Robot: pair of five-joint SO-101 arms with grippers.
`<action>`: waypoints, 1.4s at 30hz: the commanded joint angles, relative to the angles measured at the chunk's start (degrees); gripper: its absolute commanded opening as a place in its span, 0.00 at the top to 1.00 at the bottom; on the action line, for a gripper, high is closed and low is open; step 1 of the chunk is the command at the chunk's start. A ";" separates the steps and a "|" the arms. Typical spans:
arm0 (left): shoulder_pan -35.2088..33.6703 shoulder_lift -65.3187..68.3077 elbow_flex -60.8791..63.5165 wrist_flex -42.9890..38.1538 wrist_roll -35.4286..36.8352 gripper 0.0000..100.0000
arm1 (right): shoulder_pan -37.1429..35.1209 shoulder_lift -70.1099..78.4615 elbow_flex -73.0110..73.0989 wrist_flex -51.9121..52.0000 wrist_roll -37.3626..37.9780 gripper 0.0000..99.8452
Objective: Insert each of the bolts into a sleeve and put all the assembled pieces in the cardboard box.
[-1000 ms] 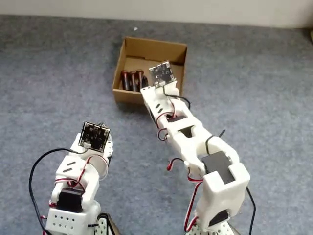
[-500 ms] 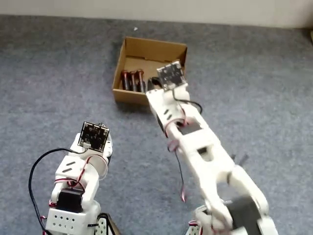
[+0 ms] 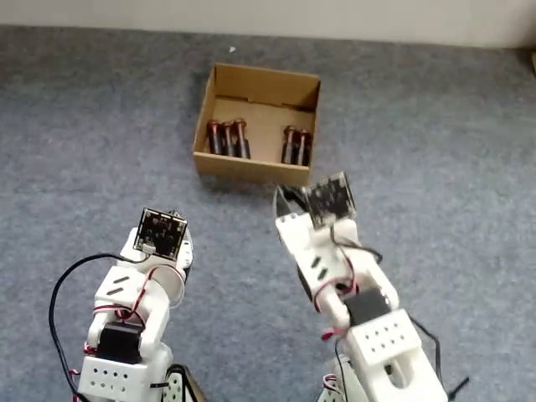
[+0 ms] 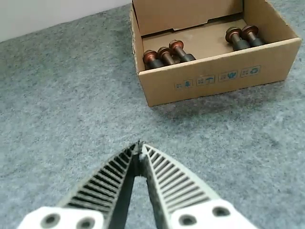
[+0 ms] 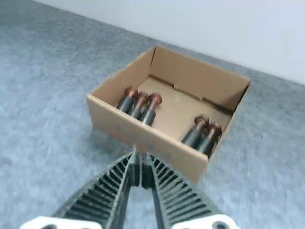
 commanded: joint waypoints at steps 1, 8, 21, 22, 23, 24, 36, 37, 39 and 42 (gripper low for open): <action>-0.22 -0.48 1.01 0.00 -0.53 0.99 | 0.75 -11.91 4.97 3.82 -0.53 1.00; -0.22 -0.48 1.10 0.00 -0.53 0.99 | 7.08 -34.77 14.11 11.82 -0.53 1.00; -0.31 -0.40 1.10 5.89 -0.53 0.99 | 8.13 -37.23 19.91 25.01 -10.37 1.00; -0.31 -0.40 1.10 7.47 -0.53 0.99 | 8.13 -37.23 20.00 27.03 -10.99 1.00; -0.31 -0.40 1.10 8.97 -0.53 0.99 | 8.13 -37.23 20.00 28.88 -11.34 1.00; -0.31 -0.40 1.10 10.46 -0.53 0.99 | 8.13 -37.23 20.00 30.64 -11.43 1.00; -3.47 -0.40 1.10 26.73 -0.44 0.99 | 14.55 -37.14 23.52 42.07 -11.43 1.00; -5.05 -0.40 1.10 27.43 -0.44 0.99 | 15.16 -37.14 23.52 43.38 -11.43 1.00; -8.31 -0.40 1.10 27.96 -0.44 0.99 | 15.43 -37.14 23.52 47.52 -11.16 1.00; -11.30 -0.40 1.10 29.71 -0.35 0.99 | 15.52 -37.14 23.52 55.34 -11.08 1.00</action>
